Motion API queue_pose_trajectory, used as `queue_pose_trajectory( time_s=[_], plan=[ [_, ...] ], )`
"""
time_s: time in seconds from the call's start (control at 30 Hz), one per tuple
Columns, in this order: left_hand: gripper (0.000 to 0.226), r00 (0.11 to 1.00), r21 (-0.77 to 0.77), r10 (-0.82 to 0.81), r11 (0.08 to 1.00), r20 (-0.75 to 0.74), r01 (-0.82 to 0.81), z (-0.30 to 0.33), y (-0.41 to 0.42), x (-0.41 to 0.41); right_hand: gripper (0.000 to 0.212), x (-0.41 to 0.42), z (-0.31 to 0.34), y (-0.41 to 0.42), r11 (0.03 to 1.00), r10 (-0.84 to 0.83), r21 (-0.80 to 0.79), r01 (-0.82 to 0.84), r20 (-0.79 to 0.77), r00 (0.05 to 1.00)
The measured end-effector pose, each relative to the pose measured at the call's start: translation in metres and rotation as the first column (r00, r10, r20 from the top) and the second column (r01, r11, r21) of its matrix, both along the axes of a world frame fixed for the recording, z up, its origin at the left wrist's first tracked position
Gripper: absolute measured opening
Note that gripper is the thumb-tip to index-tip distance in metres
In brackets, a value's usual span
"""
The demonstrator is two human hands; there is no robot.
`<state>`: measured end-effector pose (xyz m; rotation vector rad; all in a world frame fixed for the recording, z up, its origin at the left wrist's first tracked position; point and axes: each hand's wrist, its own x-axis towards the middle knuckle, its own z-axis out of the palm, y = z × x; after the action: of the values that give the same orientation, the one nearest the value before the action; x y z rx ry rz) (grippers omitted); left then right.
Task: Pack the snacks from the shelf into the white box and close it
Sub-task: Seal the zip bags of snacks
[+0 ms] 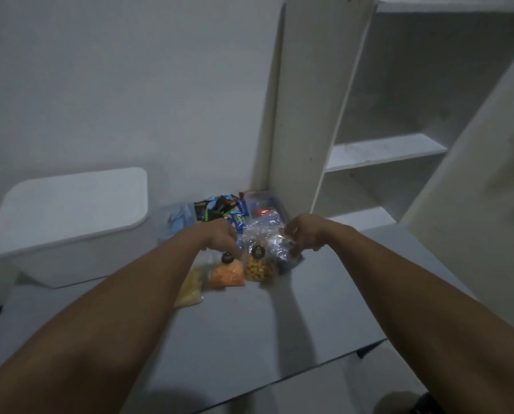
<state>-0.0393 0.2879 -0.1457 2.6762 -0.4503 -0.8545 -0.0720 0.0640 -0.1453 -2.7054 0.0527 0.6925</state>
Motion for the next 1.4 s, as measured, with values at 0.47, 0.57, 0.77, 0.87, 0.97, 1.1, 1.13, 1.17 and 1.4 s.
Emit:
queue_pose_trajectory(
  time_s=[0.47, 0.57, 0.77, 0.87, 0.97, 1.1, 1.13, 1.17, 1.4],
  plan=[
    [0.037, 0.904, 0.026, 0.425, 0.905, -0.053, -0.424, -0.059, 0.067, 0.038, 0.067, 0.105, -0.057, 0.058, 0.962, 0.257, 0.111, -0.250, -0.053, 0.965],
    [0.050, 0.826, 0.051, 0.559, 0.829, -0.067, -0.557, -0.072, 0.077, 0.039, 0.057, 0.120, -0.073, 0.075, 0.946, 0.301, 0.138, -0.292, -0.052, 0.952],
    [0.064, 0.675, 0.013, 0.737, 0.675, -0.033, -0.737, -0.094, 0.088, 0.034, 0.043, 0.135, -0.100, 0.104, 0.912, 0.356, 0.251, -0.325, -0.085, 0.931],
    [0.077, 0.602, -0.034, 0.793, 0.602, -0.088, -0.798, -0.104, 0.093, 0.031, 0.027, 0.134, -0.114, 0.122, 0.901, 0.346, 0.326, -0.288, -0.137, 0.928],
    [0.084, 0.514, -0.103, 0.840, 0.504, -0.171, -0.858, -0.112, 0.100, 0.031, 0.028, 0.132, -0.129, 0.136, 0.895, 0.336, 0.365, -0.255, -0.179, 0.925],
    [0.073, 0.443, -0.170, 0.858, 0.410, -0.261, -0.896, -0.119, 0.109, 0.035, 0.018, 0.126, -0.141, 0.144, 0.876, 0.204, 0.482, -0.025, -0.324, 0.924],
    [0.071, 0.423, -0.191, 0.859, 0.381, -0.289, -0.905, -0.121, 0.112, 0.036, 0.017, 0.125, -0.140, 0.146, 0.859, 0.171, 0.510, 0.037, -0.353, 0.920],
    [0.071, 0.405, -0.207, 0.858, 0.355, -0.314, -0.912, -0.125, 0.115, 0.037, 0.020, 0.126, -0.141, 0.147, 0.837, 0.139, 0.540, 0.087, -0.364, 0.921],
    [0.029, 0.319, -0.284, 0.824, 0.201, -0.469, -0.937, -0.129, 0.135, 0.041, 0.016, 0.118, -0.143, 0.161, 0.736, -0.131, 0.600, 0.314, -0.329, 0.935]
  ],
)
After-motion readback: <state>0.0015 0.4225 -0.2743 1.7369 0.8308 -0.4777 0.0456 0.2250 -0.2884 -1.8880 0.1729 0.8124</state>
